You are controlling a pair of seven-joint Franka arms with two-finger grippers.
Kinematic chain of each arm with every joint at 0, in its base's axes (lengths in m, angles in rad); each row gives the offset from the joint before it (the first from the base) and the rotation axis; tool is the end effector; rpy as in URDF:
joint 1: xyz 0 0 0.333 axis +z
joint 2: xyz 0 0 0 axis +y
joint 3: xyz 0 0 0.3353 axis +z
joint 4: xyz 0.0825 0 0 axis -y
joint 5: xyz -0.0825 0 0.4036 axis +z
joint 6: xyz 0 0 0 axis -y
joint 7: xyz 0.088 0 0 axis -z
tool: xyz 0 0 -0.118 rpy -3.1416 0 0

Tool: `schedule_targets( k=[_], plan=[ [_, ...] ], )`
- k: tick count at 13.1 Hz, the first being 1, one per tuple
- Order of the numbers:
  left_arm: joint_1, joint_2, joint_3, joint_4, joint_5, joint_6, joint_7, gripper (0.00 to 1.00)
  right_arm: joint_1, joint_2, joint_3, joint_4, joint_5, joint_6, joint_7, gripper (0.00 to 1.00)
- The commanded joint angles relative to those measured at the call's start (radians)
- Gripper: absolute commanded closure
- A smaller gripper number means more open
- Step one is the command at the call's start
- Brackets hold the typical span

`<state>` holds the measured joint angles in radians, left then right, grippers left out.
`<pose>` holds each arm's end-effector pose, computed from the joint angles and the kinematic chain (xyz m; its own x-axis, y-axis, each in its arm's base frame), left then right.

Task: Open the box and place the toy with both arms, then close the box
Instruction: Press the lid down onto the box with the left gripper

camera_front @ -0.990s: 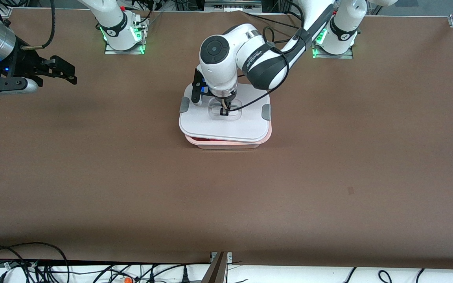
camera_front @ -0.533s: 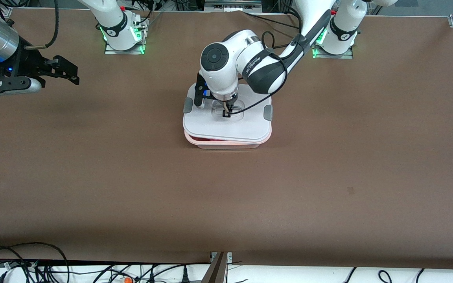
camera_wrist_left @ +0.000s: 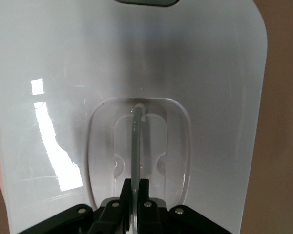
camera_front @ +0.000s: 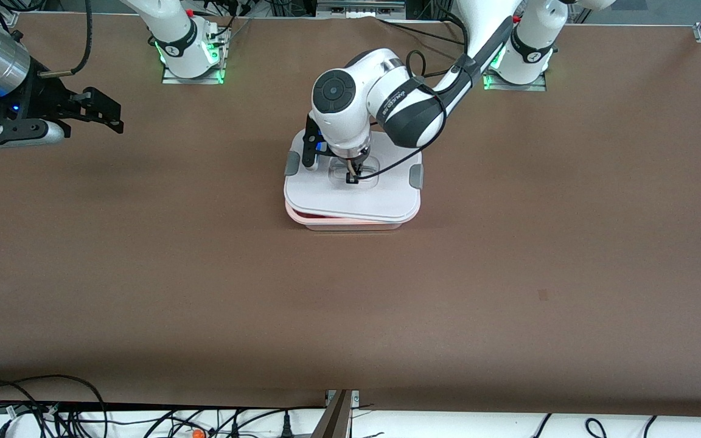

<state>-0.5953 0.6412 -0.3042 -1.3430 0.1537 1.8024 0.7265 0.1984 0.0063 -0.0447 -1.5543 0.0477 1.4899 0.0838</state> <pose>0.5026 -0.5364 0.3484 -0.0643 -0.9940 -0.0888 -0.9902 0.0525 0.1295 0.5592 0.0927 0.6306 0.9945 0.0733 -0.0743 0.0704 -0.9967 -0.0413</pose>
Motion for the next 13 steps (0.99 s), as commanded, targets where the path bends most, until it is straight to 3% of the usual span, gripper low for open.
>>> schedule_targets(
  k=[1, 13],
  plan=[
    [0.002, 0.034, 0.005, 0.027, 0.012, -0.003, -0.002, 1.0, -0.008, -0.005, 0.013, -0.009, -0.009, 0.016, 0.008, 0.0],
    [0.022, 0.032, 0.002, 0.061, 0.0, -0.009, -0.124, 1.0, -0.002, 0.003, 0.014, -0.012, -0.011, 0.03, 0.01, 0.0]
  ],
)
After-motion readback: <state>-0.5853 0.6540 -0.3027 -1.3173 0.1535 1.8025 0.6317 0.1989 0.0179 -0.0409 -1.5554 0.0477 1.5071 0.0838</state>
